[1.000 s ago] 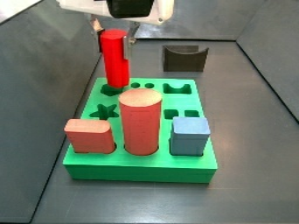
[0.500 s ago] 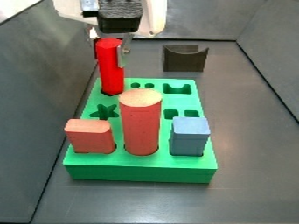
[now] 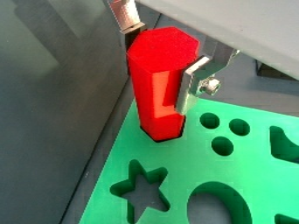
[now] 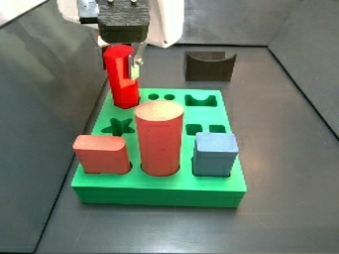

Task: Pick up the hexagon object. Move up. Place the hexagon object on the fixture. Regrasp the hexagon object. Move to above the board. Insert the hexagon object.
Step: Insert the hexagon object.

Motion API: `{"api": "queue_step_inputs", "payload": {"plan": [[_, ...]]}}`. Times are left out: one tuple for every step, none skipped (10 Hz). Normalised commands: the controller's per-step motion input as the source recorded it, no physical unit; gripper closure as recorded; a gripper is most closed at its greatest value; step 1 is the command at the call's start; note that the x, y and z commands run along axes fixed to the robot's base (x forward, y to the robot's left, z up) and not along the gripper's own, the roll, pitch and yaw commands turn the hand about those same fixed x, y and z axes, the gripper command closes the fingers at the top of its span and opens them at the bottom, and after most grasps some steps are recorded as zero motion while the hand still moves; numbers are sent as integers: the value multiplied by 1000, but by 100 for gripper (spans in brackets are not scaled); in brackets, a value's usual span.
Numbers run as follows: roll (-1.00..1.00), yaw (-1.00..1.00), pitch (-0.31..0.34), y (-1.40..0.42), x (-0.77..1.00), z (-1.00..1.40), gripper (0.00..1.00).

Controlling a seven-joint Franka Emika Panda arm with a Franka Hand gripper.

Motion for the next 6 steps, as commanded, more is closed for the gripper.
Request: {"api": "queue_step_inputs", "payload": {"plan": [[-101,0,-23,-223,0,0,100],[-89,0,-54,-126,0,-77,100],[-107,0,-94,0,26,-223,100],[-153,-31,-81,17,49,-469,100],[-119,0,-11,160,134,-626,100],[-80,0,-11,97,69,-657,100]]}}
